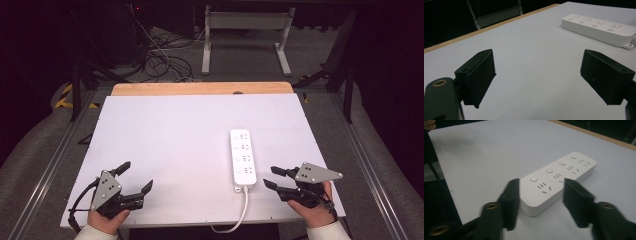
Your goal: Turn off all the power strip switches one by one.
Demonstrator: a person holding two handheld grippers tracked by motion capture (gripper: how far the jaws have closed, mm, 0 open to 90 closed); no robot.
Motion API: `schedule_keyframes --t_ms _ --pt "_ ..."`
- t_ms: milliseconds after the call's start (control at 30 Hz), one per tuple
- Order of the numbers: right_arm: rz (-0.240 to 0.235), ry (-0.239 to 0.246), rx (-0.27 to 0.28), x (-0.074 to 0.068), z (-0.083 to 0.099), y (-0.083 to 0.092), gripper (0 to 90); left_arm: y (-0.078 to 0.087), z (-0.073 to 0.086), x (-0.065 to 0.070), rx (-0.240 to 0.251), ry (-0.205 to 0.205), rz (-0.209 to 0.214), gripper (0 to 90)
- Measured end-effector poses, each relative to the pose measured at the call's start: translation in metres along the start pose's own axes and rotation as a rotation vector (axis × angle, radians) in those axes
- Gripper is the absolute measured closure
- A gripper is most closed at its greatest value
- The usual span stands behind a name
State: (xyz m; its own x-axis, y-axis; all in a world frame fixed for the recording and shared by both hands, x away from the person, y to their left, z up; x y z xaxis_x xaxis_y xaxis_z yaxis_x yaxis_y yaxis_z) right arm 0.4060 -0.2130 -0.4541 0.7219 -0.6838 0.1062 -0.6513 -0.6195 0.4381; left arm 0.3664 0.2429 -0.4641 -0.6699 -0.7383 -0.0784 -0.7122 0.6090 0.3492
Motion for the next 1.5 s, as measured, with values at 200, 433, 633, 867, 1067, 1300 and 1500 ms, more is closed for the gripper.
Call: schedule_keyframes --t_ms 200,433,633,867,1067,1300,1500 --pt "-0.065 0.02 -0.04 -0.002 -0.009 0.0 90.0 0.001 0.001 -0.001 0.002 0.008 -0.004 13.3" --pt "-0.08 0.043 -0.064 -0.003 -0.03 -0.008 90.0 0.001 0.001 -0.001 0.001 0.005 -0.006 13.4" --pt "-0.101 0.053 -0.09 -0.006 -0.049 -0.022 90.0 0.001 0.001 -0.001 0.001 0.012 -0.006 13.5" --pt "-0.113 0.06 -0.11 -0.007 -0.063 -0.036 90.0 0.001 0.001 -0.001 -0.002 0.008 -0.006 13.5" --pt "-0.118 0.065 -0.133 -0.007 -0.069 -0.049 90.0 0.001 0.002 -0.001 -0.001 0.008 -0.006 13.5" --pt "-0.127 0.052 -0.157 -0.006 -0.073 -0.066 90.0 0.0 0.002 0.0 -0.008 0.0 -0.002 13.5" --pt "-0.147 0.035 -0.171 -0.006 -0.075 -0.08 90.0 0.0 0.002 0.0 -0.008 0.002 -0.002 13.5"
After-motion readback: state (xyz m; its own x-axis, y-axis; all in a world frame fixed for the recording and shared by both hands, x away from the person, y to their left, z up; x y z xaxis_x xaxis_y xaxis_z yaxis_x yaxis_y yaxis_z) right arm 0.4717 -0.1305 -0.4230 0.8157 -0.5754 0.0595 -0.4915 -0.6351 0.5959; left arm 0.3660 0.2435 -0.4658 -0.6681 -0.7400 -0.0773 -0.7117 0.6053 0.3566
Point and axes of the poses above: each handheld gripper's, and its own axes: y roughly backward along the jaws, z roughly out of its underside, x roughly to its right, the point moved 4 cm from there along -y, roughly forward along the jaws, and after that the axes turned 9 degrees about z, right-handed, at the moved point
